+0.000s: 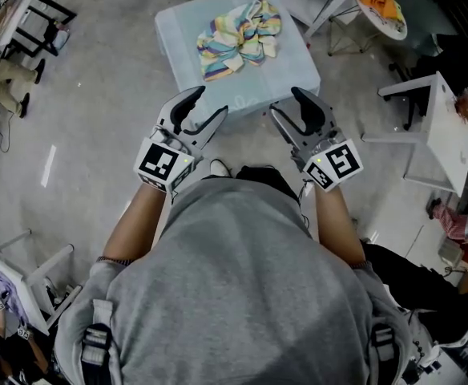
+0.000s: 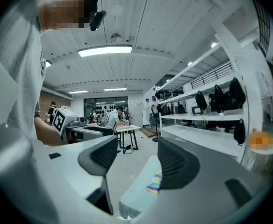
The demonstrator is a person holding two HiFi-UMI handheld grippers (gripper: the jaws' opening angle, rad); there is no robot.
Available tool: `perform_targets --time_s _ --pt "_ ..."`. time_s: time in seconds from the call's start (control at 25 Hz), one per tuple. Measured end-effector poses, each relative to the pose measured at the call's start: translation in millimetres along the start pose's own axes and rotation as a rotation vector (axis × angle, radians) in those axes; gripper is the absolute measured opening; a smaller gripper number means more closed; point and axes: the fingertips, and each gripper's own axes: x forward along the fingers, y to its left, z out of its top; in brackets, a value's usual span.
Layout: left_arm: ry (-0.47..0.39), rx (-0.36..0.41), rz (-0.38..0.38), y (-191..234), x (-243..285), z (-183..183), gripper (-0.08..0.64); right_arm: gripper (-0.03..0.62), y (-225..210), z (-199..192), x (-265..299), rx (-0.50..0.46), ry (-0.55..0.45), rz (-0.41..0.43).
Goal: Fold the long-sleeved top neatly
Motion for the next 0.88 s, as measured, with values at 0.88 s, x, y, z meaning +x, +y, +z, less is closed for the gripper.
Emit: perform_targets --time_s 0.88 --pt "0.037 -0.001 0.003 -19 108 -8 0.324 0.394 -98 -13 -29 0.027 0.03 0.005"
